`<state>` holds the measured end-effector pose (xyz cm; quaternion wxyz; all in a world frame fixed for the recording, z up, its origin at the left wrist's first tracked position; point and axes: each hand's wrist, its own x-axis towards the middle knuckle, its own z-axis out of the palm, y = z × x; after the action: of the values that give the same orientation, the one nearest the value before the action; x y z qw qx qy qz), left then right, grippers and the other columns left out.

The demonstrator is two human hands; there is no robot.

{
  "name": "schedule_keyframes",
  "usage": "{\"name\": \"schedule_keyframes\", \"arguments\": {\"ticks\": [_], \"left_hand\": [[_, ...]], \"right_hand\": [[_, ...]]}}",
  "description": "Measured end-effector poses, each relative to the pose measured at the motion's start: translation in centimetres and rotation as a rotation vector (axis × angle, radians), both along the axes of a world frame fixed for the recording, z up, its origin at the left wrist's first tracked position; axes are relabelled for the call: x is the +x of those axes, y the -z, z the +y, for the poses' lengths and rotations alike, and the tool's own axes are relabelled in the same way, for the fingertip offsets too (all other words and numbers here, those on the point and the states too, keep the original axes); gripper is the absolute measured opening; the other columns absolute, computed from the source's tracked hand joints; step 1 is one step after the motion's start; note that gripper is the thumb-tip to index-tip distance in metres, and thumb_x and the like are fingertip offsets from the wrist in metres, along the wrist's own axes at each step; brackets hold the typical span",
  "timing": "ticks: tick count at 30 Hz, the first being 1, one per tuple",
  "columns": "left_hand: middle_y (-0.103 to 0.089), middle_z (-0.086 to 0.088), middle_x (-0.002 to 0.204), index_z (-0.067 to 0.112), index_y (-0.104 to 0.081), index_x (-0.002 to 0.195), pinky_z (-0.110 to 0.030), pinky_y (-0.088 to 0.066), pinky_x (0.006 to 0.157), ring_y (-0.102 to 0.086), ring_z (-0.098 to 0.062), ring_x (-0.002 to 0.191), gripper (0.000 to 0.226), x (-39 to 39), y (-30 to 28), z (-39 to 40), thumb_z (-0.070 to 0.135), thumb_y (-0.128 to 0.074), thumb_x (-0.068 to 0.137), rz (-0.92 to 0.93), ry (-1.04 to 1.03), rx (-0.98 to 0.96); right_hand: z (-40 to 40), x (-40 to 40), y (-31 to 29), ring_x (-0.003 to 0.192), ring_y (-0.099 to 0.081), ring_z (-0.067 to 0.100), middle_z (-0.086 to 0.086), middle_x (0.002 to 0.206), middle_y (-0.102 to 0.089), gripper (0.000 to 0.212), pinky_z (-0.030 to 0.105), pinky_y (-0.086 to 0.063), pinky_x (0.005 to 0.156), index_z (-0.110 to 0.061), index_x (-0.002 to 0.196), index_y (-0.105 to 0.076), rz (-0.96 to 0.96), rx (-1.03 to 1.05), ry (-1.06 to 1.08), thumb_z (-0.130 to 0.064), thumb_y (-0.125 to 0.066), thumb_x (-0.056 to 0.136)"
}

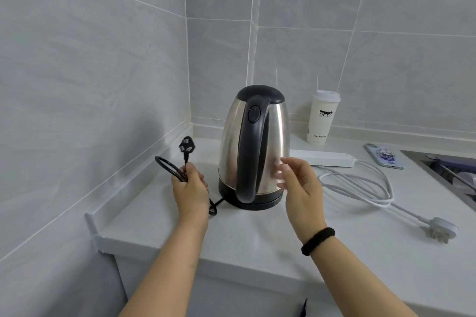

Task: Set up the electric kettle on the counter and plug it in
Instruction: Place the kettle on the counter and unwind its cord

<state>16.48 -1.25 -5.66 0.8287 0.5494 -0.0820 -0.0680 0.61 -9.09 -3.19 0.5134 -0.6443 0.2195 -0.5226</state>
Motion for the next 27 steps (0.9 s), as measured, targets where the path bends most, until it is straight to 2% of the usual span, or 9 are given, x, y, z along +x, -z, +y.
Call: {"name": "schedule_keyframes", "arguments": {"ticks": [5, 9, 12, 15, 18, 19, 22, 24, 27], "left_hand": [[-0.054, -0.002, 0.105, 0.013, -0.041, 0.115, -0.033, -0.049, 0.066, -0.061, -0.016, 0.086, 0.032, 1.3, -0.3, -0.1, 0.037, -0.051, 0.096, 0.183, 0.122, -0.058], [-0.045, 0.0, 0.133, 0.02, -0.041, 0.134, -0.035, -0.053, 0.073, -0.061, -0.017, 0.099, 0.049, 1.6, -0.6, -0.3, 0.047, -0.049, 0.095, 0.187, 0.232, -0.063], [-0.044, 0.003, 0.131, 0.028, -0.038, 0.141, -0.04, -0.051, 0.089, -0.059, -0.018, 0.104, 0.061, 1.3, -0.9, -0.4, 0.063, -0.039, 0.092, 0.176, 0.276, -0.041], [-0.045, 0.008, 0.123, 0.028, -0.042, 0.138, -0.043, -0.047, 0.1, -0.054, -0.02, 0.112, 0.059, 1.1, -1.4, -0.6, 0.064, -0.034, 0.093, 0.17, 0.315, -0.057], [-0.06, 0.003, 0.086, 0.019, -0.057, 0.118, -0.04, -0.048, 0.09, -0.061, -0.017, 0.081, 0.05, 1.8, -1.4, -0.8, 0.057, -0.033, 0.097, 0.214, 0.354, -0.057], [-0.065, -0.003, 0.085, 0.013, -0.058, 0.118, -0.04, -0.049, 0.086, -0.062, -0.019, 0.078, 0.054, 2.2, -1.4, -0.9, 0.056, -0.034, 0.097, 0.246, 0.375, -0.057], [-0.063, -0.02, 0.117, 0.001, -0.053, 0.13, -0.04, -0.052, 0.081, -0.064, -0.032, 0.098, 0.066, 3.1, -1.2, -0.9, 0.054, -0.035, 0.095, 0.291, 0.432, -0.012], [-0.06, -0.015, 0.117, 0.0, -0.042, 0.136, -0.037, -0.053, 0.076, -0.064, -0.027, 0.093, 0.064, 3.0, -1.3, -1.3, 0.051, -0.034, 0.099, 0.287, 0.423, 0.016], [-0.058, -0.016, 0.122, -0.001, -0.037, 0.138, -0.046, -0.051, 0.093, -0.064, -0.031, 0.104, 0.066, 3.1, -1.3, -1.9, 0.052, -0.033, 0.099, 0.22, 0.391, 0.076]], "right_hand": [[-2.3, -0.2, 1.4, 0.099, -0.058, 0.021, -0.008, 0.103, -0.059, 0.01, 0.047, -0.049, 0.092, -0.019, 0.104, -0.056, 0.048, 0.148, 0.164, -0.017, -0.054, 0.094], [-2.8, 0.2, 1.8, 0.093, -0.054, 0.009, -0.001, 0.115, -0.054, 0.02, 0.036, -0.05, 0.089, -0.014, 0.113, -0.051, 0.121, 0.188, 0.148, -0.021, -0.053, 0.094], [-2.4, 0.7, 2.0, 0.094, -0.053, 0.002, 0.001, 0.122, -0.051, 0.023, 0.016, -0.042, 0.073, -0.015, 0.115, -0.049, 0.191, 0.162, 0.101, -0.025, -0.053, 0.094], [-2.3, 0.9, 2.3, 0.097, -0.05, -0.002, 0.0, 0.126, -0.047, 0.024, 0.012, -0.039, 0.072, -0.018, 0.116, -0.046, 0.221, 0.171, 0.083, -0.029, -0.052, 0.095], [-2.5, 0.9, 2.2, 0.097, -0.049, -0.004, 0.002, 0.13, -0.046, 0.037, 0.012, -0.038, 0.073, -0.015, 0.127, -0.043, 0.22, 0.243, 0.049, -0.034, -0.05, 0.095], [-2.5, 0.9, 2.1, 0.097, -0.05, -0.004, 0.002, 0.129, -0.047, 0.041, 0.014, -0.038, 0.074, -0.014, 0.13, -0.042, 0.211, 0.275, 0.038, -0.036, -0.049, 0.096], [-2.5, 1.1, 2.0, 0.101, -0.051, 0.002, 0.0, 0.131, -0.045, 0.048, 0.021, -0.035, 0.084, -0.015, 0.134, -0.04, 0.21, 0.312, 0.027, -0.042, -0.047, 0.095], [-2.6, 1.2, 1.9, 0.101, -0.05, 0.0, 0.0, 0.132, -0.045, 0.047, 0.022, -0.034, 0.087, -0.016, 0.133, -0.041, 0.204, 0.304, 0.032, -0.043, -0.045, 0.096], [-2.8, 1.6, 1.6, 0.108, -0.051, 0.009, -0.001, 0.13, -0.048, 0.042, 0.024, -0.035, 0.091, -0.017, 0.13, -0.045, 0.196, 0.311, 0.038, -0.042, -0.042, 0.097]]}}
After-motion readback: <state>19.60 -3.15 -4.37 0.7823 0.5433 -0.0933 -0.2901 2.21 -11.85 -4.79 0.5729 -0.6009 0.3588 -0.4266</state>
